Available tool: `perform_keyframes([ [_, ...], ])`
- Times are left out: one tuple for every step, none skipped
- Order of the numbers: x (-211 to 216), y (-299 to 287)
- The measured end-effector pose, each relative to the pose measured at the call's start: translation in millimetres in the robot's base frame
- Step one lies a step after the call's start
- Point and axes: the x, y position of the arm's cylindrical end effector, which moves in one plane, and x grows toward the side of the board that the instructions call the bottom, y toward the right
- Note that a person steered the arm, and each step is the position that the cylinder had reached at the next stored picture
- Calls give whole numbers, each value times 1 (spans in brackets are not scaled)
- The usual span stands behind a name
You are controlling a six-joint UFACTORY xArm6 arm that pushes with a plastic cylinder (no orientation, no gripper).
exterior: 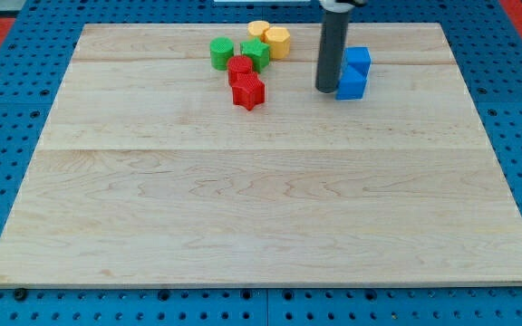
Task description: Separate the yellow heart from the yellow hexagon
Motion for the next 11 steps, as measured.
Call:
perform_keyframes([
  [9, 19],
  [28, 17],
  [47, 0],
  [29, -24],
  [-15, -34],
  [-63, -34],
  [-106, -34],
  [-143, -34],
  [-144, -91],
  [-145, -168],
  [-145, -207],
])
